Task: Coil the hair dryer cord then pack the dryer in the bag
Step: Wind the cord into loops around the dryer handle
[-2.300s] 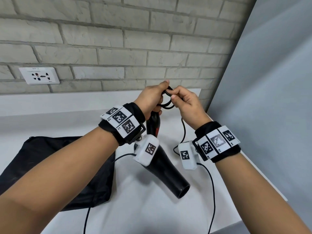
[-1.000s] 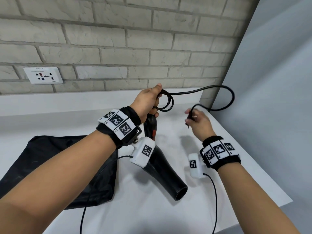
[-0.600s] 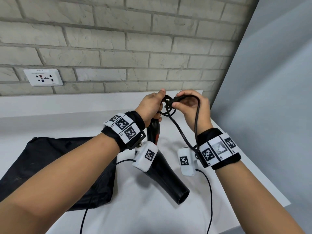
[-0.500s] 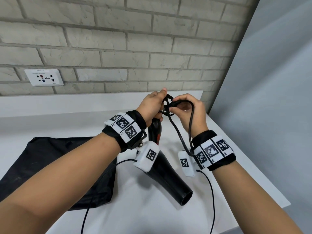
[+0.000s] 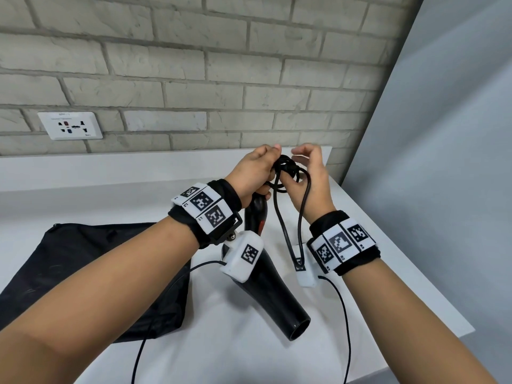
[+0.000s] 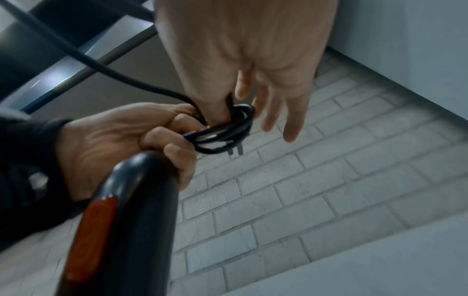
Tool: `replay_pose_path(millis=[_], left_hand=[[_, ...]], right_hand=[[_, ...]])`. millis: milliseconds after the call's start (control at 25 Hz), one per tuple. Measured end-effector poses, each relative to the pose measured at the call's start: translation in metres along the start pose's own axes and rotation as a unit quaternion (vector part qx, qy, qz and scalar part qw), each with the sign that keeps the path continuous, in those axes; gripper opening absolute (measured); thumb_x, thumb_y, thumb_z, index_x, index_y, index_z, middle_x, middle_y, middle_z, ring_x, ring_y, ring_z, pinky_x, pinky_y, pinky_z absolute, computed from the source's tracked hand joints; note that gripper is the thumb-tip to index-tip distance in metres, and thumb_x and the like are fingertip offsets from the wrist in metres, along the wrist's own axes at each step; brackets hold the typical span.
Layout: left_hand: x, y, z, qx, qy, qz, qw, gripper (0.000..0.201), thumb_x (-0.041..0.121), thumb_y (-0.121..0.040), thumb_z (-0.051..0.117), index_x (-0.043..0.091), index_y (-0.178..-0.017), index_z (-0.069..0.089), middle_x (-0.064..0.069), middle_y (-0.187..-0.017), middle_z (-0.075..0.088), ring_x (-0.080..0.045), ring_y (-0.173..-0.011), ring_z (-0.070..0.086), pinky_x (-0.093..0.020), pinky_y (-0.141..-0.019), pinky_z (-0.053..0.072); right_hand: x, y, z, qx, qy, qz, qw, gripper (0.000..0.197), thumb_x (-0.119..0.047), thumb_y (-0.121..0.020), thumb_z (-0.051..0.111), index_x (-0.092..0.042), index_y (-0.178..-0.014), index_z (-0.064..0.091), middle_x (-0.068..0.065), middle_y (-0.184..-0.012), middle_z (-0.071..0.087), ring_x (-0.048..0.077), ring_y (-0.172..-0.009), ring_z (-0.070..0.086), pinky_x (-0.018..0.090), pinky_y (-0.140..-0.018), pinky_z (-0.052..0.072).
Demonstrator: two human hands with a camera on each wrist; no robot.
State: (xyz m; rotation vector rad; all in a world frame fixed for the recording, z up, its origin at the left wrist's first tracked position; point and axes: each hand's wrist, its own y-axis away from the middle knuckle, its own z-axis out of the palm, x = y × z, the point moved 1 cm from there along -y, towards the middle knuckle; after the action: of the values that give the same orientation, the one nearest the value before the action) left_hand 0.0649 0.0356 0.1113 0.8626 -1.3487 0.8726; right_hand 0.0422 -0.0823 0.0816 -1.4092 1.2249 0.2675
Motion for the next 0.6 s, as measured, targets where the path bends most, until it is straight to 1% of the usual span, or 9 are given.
replay_pose_path(millis=[40, 80, 160, 240, 280, 360, 440, 520, 600], left_hand=[[0.002, 0.001, 0.000, -0.004, 0.000, -0.004, 1.000, 0.029, 0.040, -0.096, 0.041, 0.022, -0.073, 0.045, 0.011, -0.039, 0.031, -0.010, -0.038, 0.021, -0.018, -0.040, 0.029], [0.004, 0.002, 0.000, -0.007, 0.000, -0.009, 1.000, 0.029, 0.041, -0.096, 0.041, 0.022, -0.075, 0.045, 0.011, -0.039, 0.031, -0.010, -0.037, 0.020, -0.018, -0.040, 0.030], [0.006, 0.005, 0.000, -0.015, 0.003, -0.023, 1.000, 0.030, 0.041, -0.096, 0.040, 0.020, -0.076, 0.044, 0.011, -0.037, 0.033, -0.009, -0.035, 0.020, -0.018, -0.041, 0.029], [0.005, 0.007, 0.000, -0.026, 0.008, -0.045, 0.999, 0.035, 0.042, -0.096, 0.039, 0.018, -0.070, 0.041, 0.011, -0.035, 0.032, -0.007, -0.031, 0.018, -0.019, -0.041, 0.028], [0.004, 0.008, 0.000, -0.027, 0.013, -0.057, 0.998, 0.039, 0.043, -0.096, 0.040, 0.018, -0.066, 0.040, 0.010, -0.035, 0.030, -0.008, -0.030, 0.016, -0.020, -0.042, 0.027], [0.002, 0.010, -0.003, -0.018, 0.023, -0.077, 0.997, 0.042, 0.046, -0.094, 0.041, 0.016, -0.065, 0.044, 0.009, -0.037, 0.026, -0.008, -0.031, 0.014, -0.022, -0.045, 0.027], [0.004, 0.007, -0.007, -0.009, 0.032, -0.086, 0.996, 0.041, 0.048, -0.094, 0.041, 0.014, -0.073, 0.051, 0.008, -0.040, 0.025, -0.009, -0.031, 0.013, -0.024, -0.047, 0.026], [0.005, 0.006, -0.013, -0.009, 0.035, -0.088, 0.995, 0.043, 0.050, -0.093, 0.041, 0.013, -0.076, 0.053, 0.007, -0.044, 0.027, -0.009, -0.030, 0.013, -0.023, -0.046, 0.027], [0.004, 0.005, -0.017, -0.039, 0.043, -0.086, 0.995, 0.045, 0.052, -0.092, 0.040, 0.013, -0.076, 0.052, 0.008, -0.042, 0.028, -0.009, -0.030, 0.016, -0.021, -0.045, 0.028]], right_hand=[[0.001, -0.001, 0.002, -0.036, -0.051, 0.028, 0.998, 0.037, 0.004, -0.078, 0.056, -0.013, -0.107, 0.042, -0.004, -0.096, 0.053, 0.010, -0.092, 0.057, 0.019, -0.081, 0.047], [0.001, -0.001, 0.004, -0.072, -0.087, 0.057, 0.992, 0.035, 0.007, -0.081, 0.050, -0.010, -0.111, 0.042, -0.004, -0.092, 0.055, 0.002, -0.086, 0.058, 0.014, -0.078, 0.046], [0.005, -0.003, 0.004, -0.121, -0.112, 0.086, 0.983, 0.026, 0.004, -0.083, 0.048, -0.014, -0.101, 0.046, -0.007, -0.084, 0.055, -0.009, -0.072, 0.055, 0.010, -0.069, 0.044], [0.008, -0.002, 0.003, -0.165, -0.127, 0.090, 0.974, 0.017, -0.009, -0.077, 0.049, -0.022, -0.087, 0.046, -0.004, -0.077, 0.051, 0.000, -0.066, 0.052, 0.016, -0.064, 0.042], [0.011, 0.001, 0.002, -0.186, -0.137, 0.094, 0.968, 0.013, -0.014, -0.076, 0.049, -0.024, -0.085, 0.046, -0.001, -0.075, 0.048, 0.006, -0.066, 0.048, 0.019, -0.062, 0.039], [0.018, 0.008, 0.001, -0.207, -0.127, 0.130, 0.961, 0.005, -0.026, -0.078, 0.047, -0.025, -0.082, 0.049, -0.001, -0.074, 0.046, 0.009, -0.067, 0.043, 0.023, -0.062, 0.036], [0.032, 0.017, -0.003, -0.224, -0.070, 0.153, 0.960, 0.017, -0.033, -0.081, 0.040, -0.020, -0.072, 0.047, -0.003, -0.070, 0.043, 0.012, -0.066, 0.041, 0.028, -0.064, 0.035], [0.046, 0.024, -0.005, -0.249, 0.012, 0.142, 0.958, 0.025, -0.031, -0.083, 0.035, -0.014, -0.067, 0.043, -0.003, -0.067, 0.041, 0.016, -0.067, 0.038, 0.033, -0.066, 0.033], [0.059, 0.027, -0.007, -0.245, 0.076, 0.170, 0.951, 0.033, -0.034, -0.090, 0.036, -0.012, -0.064, 0.040, -0.002, -0.066, 0.042, 0.017, -0.067, 0.039, 0.030, -0.067, 0.032]])
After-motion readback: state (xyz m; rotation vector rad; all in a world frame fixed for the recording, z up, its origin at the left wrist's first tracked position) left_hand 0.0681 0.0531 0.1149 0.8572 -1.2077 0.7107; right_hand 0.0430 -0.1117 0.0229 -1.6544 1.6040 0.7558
